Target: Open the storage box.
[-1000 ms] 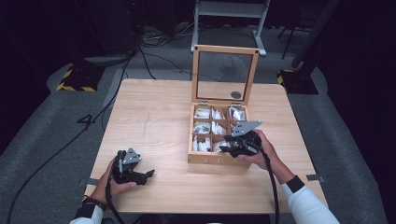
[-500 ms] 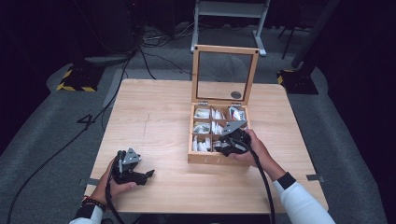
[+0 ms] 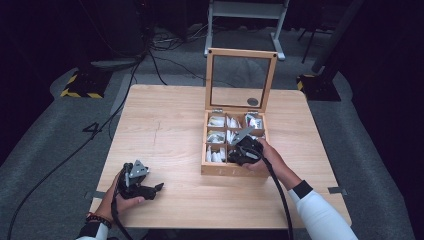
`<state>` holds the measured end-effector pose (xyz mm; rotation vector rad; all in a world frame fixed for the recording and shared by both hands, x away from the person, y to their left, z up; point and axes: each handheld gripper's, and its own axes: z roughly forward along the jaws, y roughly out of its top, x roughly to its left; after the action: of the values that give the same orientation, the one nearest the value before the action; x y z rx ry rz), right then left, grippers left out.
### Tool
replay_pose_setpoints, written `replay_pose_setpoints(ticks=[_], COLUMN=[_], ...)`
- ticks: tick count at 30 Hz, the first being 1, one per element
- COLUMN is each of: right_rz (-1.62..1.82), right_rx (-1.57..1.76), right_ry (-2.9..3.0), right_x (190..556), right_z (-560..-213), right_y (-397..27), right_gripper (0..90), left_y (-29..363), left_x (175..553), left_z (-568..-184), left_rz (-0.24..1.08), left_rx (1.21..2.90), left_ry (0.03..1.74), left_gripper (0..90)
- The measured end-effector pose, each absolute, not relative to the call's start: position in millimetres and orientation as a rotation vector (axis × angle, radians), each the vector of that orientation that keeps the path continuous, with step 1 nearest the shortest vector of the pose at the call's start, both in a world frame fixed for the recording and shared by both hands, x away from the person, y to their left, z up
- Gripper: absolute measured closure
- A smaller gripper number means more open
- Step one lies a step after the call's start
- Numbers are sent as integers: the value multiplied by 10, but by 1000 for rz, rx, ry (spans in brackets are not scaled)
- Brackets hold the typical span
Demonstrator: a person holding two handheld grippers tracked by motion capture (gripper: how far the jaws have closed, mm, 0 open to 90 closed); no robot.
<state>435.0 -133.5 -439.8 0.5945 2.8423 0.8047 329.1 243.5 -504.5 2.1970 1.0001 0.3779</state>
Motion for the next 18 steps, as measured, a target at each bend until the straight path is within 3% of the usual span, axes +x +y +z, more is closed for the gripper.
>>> replay_pose_setpoints(ticks=[6,18], right_rz=[878,1060], right_rx=[612,631], right_ry=[2810,2700], right_x=[4342,4282], right_z=[-4372,-4183], right_y=[-1402,-1642], right_gripper=[896,900], left_y=[2435,2436], left_x=[3291,3293], left_z=[-5045,-5045], left_rz=[378,377], left_rx=[2197,2197], left_ry=[1000,999], left_gripper=[148,148])
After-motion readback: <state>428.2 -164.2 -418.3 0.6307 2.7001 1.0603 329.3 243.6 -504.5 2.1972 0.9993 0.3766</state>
